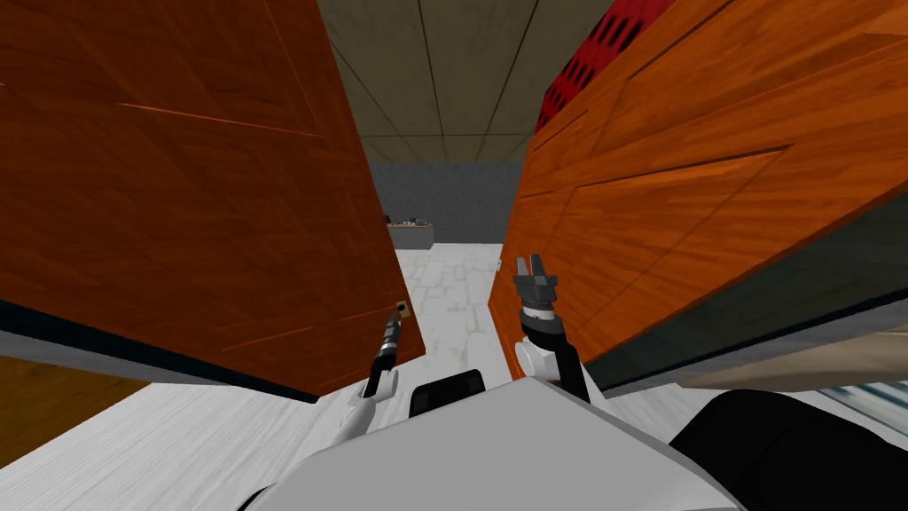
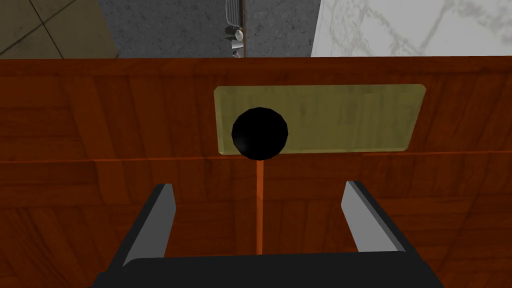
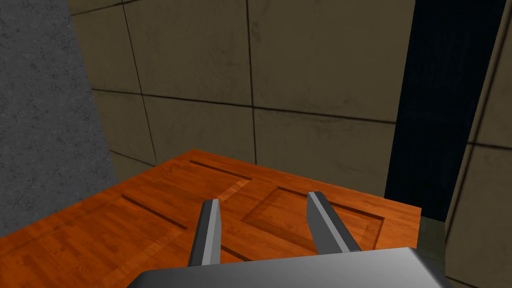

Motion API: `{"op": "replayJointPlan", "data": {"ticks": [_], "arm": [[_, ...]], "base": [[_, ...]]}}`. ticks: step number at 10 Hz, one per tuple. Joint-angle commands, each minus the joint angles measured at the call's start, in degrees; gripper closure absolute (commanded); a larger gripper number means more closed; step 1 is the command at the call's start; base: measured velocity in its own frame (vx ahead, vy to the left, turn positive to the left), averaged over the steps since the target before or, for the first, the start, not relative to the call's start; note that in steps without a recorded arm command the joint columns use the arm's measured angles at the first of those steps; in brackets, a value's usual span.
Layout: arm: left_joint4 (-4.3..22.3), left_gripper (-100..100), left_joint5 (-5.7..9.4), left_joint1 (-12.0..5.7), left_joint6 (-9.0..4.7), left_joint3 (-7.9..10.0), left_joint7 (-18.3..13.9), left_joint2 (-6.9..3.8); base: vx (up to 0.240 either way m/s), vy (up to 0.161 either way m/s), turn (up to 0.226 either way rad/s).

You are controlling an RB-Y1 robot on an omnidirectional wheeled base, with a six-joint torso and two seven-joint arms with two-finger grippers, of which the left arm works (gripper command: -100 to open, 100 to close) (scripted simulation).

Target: Push the door open

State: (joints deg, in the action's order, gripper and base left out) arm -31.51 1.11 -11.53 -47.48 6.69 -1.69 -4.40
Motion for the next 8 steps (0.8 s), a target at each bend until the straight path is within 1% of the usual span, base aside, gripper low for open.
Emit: {"op": "replayJointPlan", "data": {"ticks": [1,4,5,6,8], "arm": [[0.3,-100,0.10,-0.02,-0.39,0.20,0.1,0.05],[0.4,-100,0.22,0.09,-0.78,0.48,0.3,0.34],[0.5,-100,0.20,0.02,-0.73,0.43,0.3,0.27],[0.5,100,0.20,0.02,-0.73,0.43,0.3,0.27],[0.5,100,0.20,0.02,-0.73,0.43,0.3,0.27]], "base": [[0.187,-0.008,-0.018],[0.173,0.021,-0.028],[0.067,0.005,0.006],[-0.016,-0.002,-0.004],[-0.020,-0.001,-0.005]]}}
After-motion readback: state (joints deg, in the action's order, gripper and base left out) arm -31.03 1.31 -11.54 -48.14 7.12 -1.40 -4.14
